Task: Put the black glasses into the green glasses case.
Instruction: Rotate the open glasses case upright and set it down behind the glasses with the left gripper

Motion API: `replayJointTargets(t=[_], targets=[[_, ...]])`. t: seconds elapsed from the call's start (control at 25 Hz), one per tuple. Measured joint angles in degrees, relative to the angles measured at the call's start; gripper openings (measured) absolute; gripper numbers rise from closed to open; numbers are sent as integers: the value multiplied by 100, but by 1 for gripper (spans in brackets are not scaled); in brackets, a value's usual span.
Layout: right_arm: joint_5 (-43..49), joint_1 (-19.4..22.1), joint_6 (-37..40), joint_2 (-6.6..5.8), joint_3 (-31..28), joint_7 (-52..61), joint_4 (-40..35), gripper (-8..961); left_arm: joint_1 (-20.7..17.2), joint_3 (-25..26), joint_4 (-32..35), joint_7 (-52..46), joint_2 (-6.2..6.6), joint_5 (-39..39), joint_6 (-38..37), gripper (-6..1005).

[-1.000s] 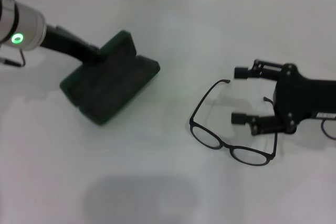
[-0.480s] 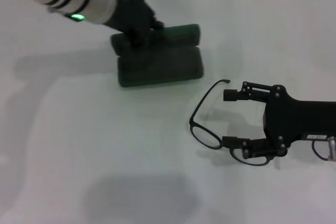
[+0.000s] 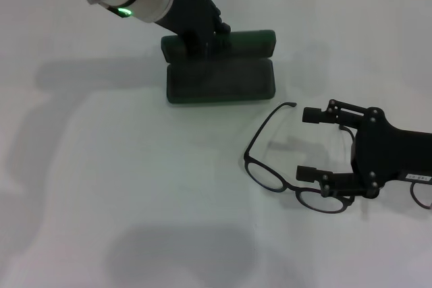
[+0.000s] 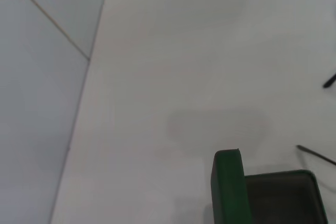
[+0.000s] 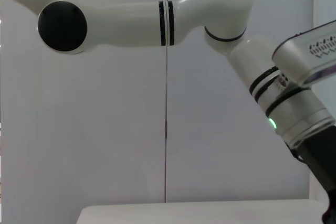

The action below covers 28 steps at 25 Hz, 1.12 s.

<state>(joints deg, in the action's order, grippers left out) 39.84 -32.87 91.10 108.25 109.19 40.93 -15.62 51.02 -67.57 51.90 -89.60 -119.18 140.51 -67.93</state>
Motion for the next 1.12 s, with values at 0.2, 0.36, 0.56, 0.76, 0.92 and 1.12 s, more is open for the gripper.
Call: replayJointTargets(t=[0.2,0.36,0.56,0.76,0.92,1.12], targets=[[0,-3,4,-12,-3,22,-2,841,-90,-363,-20,-223,-46,37,355,314],[0,0,27,-29,-3,39,-3,841,-121,-642,-6,-359,-51,56,374,332],[-17,9,55,-34,-50,39,-2,841,-399,-606,231,-296,-54,-316,424,482],[-8,76,-113,16,-541,9,3,841,-1424,-284,812,627,-41,-2443,408,582],[-6,43,-121,15,-674,26,-20,841,-2137,-54,619,1201,-28,-4352,415,589],[-6,34,-139,13,-828,50,-77,841,-2078,-7,458,-336,-29,-4365,871,597]])
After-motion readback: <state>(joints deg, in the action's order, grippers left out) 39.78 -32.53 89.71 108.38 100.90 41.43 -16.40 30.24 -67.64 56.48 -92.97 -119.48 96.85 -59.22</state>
